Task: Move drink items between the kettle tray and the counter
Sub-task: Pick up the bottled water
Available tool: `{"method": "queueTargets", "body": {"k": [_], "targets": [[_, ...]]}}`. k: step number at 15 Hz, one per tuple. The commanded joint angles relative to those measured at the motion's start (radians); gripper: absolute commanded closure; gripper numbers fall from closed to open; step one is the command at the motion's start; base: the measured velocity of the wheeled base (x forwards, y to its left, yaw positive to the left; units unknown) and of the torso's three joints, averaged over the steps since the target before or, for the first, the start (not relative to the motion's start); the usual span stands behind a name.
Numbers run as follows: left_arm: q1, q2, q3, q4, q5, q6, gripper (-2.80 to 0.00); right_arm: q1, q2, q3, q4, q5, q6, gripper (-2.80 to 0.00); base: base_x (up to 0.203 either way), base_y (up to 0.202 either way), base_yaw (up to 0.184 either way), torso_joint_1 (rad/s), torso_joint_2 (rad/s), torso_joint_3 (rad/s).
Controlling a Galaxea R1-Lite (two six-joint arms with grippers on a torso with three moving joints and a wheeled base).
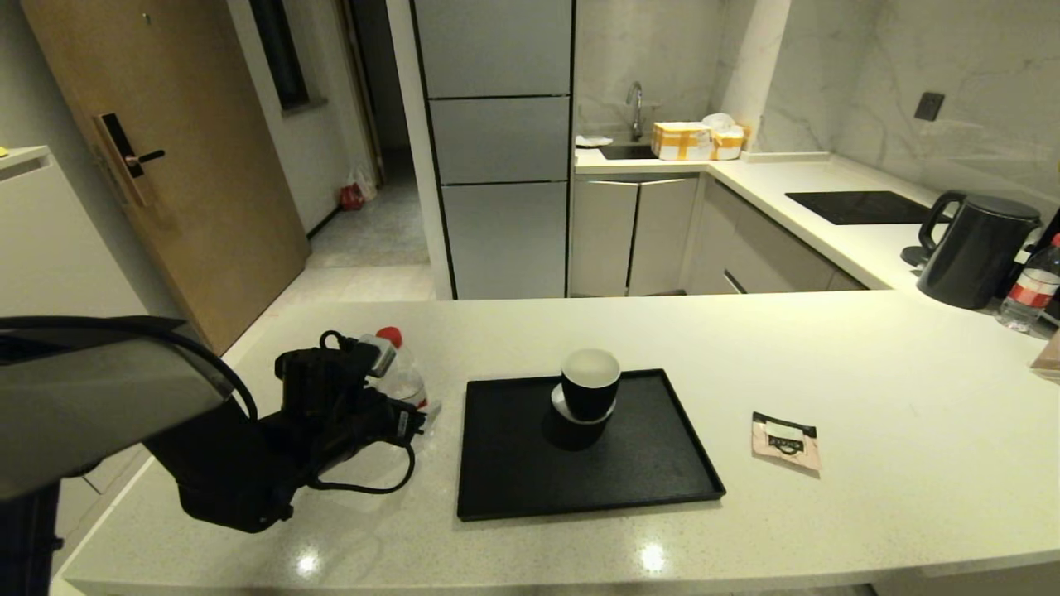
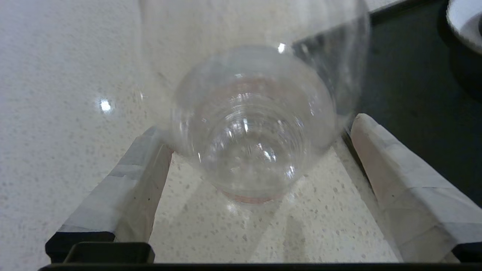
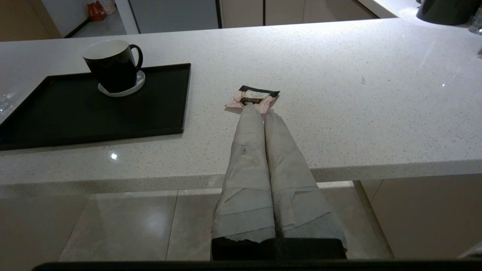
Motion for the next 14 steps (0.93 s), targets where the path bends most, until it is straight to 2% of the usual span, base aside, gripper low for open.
{"method": "queueTargets", "body": {"k": [1,2,3,10,14], "targets": [[-0.006,0.039,-0.036,-0.025,-0.001,-0.001,-2.8,0.001,0.0,0.002,0.0,0.001,0.0,0.0,0.0,0.0,0.0,0.0,0.0,0.0],[-0.007,0.043,-0.036,-0.037,0.0,-0.001,-2.8,0.001,0.0,0.002,0.0,0.001,0.0,0.0,0.0,0.0,0.0,0.0,0.0,0.0],[-0.012,0.048,-0.032,-0.065,0.001,-0.001,0.0,-0.001,0.0,0.002,0.0,0.001,0.0,0.0,0.0,0.0,0.0,0.0,0.0,0.0],[-0.027,0.011,0.018,-0.069,-0.001,-0.005,0.0,-0.001,0.0,0.002,0.0,0.001,0.0,0.0,0.0,0.0,0.0,0.0,0.0,0.0],[-0.063,-0.18,0.07,0.057,-0.012,-0.089,0.0,0.001,0.0,0.002,0.0,0.001,0.0,0.0,0.0,0.0,0.0,0.0,0.0,0.0]]}}
